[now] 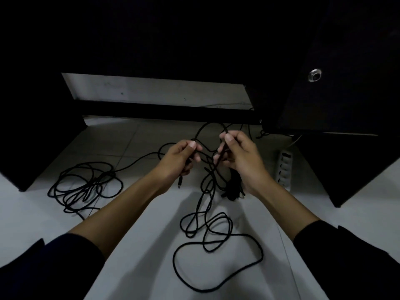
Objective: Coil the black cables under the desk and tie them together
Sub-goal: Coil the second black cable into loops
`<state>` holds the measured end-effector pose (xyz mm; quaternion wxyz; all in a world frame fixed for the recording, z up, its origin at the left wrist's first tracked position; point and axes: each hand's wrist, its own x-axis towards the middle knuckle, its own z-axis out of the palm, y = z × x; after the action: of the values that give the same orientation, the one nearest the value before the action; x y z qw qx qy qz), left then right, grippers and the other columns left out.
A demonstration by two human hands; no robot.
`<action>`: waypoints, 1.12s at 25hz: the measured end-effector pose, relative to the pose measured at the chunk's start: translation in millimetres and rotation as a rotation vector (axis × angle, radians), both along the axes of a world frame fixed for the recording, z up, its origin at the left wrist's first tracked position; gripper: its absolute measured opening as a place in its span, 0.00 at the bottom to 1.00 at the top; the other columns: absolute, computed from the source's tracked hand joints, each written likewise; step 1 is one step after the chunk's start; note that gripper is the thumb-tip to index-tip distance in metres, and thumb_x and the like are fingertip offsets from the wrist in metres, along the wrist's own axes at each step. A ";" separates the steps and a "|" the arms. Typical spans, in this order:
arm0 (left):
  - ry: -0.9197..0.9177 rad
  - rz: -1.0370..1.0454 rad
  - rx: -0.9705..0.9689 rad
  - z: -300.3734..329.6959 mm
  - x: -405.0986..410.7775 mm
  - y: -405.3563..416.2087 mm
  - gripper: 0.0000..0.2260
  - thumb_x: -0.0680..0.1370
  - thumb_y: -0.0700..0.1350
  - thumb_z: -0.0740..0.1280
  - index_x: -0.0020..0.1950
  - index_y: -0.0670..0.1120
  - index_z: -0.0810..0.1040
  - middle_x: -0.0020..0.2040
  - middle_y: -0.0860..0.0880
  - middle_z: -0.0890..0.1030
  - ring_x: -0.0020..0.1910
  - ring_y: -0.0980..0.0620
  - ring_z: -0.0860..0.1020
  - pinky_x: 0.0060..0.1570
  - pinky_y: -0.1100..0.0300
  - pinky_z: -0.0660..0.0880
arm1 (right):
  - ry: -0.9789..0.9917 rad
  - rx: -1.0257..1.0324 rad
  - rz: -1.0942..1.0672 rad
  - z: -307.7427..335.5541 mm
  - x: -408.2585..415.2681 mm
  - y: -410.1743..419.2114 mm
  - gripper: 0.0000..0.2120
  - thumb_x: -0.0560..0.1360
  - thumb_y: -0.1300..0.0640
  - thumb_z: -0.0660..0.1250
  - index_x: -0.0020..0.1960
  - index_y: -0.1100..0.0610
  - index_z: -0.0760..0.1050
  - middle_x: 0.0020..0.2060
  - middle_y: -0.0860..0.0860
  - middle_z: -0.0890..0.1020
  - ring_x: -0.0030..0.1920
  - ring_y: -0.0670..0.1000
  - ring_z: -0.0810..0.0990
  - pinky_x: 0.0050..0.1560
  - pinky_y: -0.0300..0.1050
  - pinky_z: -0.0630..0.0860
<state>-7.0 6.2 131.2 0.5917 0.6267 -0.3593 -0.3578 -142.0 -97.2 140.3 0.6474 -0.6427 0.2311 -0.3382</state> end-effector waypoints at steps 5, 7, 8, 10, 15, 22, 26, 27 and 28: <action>0.061 -0.080 -0.057 -5.4 -13.7 -8.9 0.13 0.84 0.45 0.56 0.58 0.40 0.75 0.43 0.46 0.76 0.28 0.59 0.67 0.29 0.66 0.64 | 0.031 -0.032 0.020 16.7 4.5 9.2 0.07 0.82 0.57 0.59 0.53 0.60 0.72 0.38 0.53 0.78 0.36 0.47 0.79 0.34 0.40 0.79; 0.052 -0.121 -0.063 -6.2 -16.7 -10.6 0.15 0.84 0.47 0.56 0.60 0.38 0.75 0.43 0.45 0.77 0.29 0.59 0.65 0.29 0.65 0.63 | 0.065 -0.081 -0.022 17.8 5.4 8.1 0.06 0.81 0.58 0.60 0.51 0.60 0.73 0.39 0.56 0.78 0.35 0.46 0.76 0.31 0.34 0.74; 0.041 -0.137 -0.061 -5.1 -17.7 -10.2 0.15 0.84 0.46 0.56 0.60 0.37 0.75 0.41 0.48 0.79 0.29 0.59 0.65 0.29 0.66 0.63 | 0.067 -0.085 -0.041 18.2 5.1 6.7 0.06 0.81 0.58 0.60 0.50 0.60 0.73 0.39 0.57 0.78 0.34 0.46 0.74 0.30 0.34 0.73; -0.020 -0.169 -0.040 -3.0 -19.5 -9.0 0.14 0.84 0.45 0.56 0.58 0.35 0.75 0.38 0.53 0.83 0.29 0.58 0.64 0.29 0.67 0.62 | 0.084 -0.090 -0.075 18.1 2.9 1.9 0.06 0.82 0.58 0.59 0.49 0.58 0.74 0.39 0.53 0.80 0.35 0.46 0.74 0.32 0.37 0.73; -0.098 -0.213 0.001 0.2 -20.5 -5.1 0.11 0.82 0.43 0.59 0.54 0.40 0.79 0.46 0.44 0.84 0.30 0.59 0.67 0.32 0.68 0.65 | 0.123 -0.116 -0.091 15.8 -1.4 -3.8 0.08 0.82 0.60 0.57 0.51 0.59 0.75 0.38 0.51 0.80 0.35 0.47 0.74 0.31 0.35 0.70; 0.182 -0.250 0.020 3.7 -28.8 -5.5 0.12 0.83 0.46 0.57 0.52 0.42 0.77 0.42 0.46 0.83 0.44 0.52 0.81 0.49 0.57 0.77 | 0.124 -0.210 -0.061 9.8 2.4 -3.0 0.07 0.81 0.59 0.60 0.48 0.57 0.76 0.37 0.51 0.81 0.32 0.47 0.75 0.34 0.40 0.75; 0.212 -0.249 0.032 7.5 -32.5 -3.0 0.12 0.84 0.47 0.55 0.53 0.41 0.75 0.35 0.49 0.76 0.31 0.56 0.74 0.33 0.64 0.73 | 0.167 -0.322 -0.091 7.0 4.6 -5.0 0.08 0.81 0.58 0.60 0.46 0.53 0.76 0.37 0.51 0.82 0.32 0.48 0.77 0.38 0.44 0.76; 0.201 -0.244 0.042 7.0 -32.2 -3.3 0.13 0.84 0.48 0.55 0.54 0.41 0.75 0.34 0.50 0.74 0.30 0.57 0.71 0.32 0.64 0.71 | 0.176 -0.334 -0.091 6.1 4.2 -5.6 0.08 0.81 0.58 0.60 0.46 0.52 0.77 0.36 0.51 0.81 0.32 0.47 0.77 0.38 0.44 0.76; 0.200 -0.244 0.051 6.6 -31.6 -3.9 0.13 0.84 0.48 0.55 0.55 0.41 0.76 0.34 0.51 0.73 0.30 0.57 0.69 0.32 0.65 0.69 | 0.183 -0.345 -0.090 5.3 3.9 -5.8 0.08 0.81 0.58 0.60 0.47 0.53 0.77 0.36 0.51 0.81 0.32 0.47 0.76 0.37 0.42 0.75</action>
<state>-38.7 2.2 137.8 0.5604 0.5545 -0.3629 -0.4968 -138.2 -103.0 145.6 0.4881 -0.7614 0.2560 -0.3413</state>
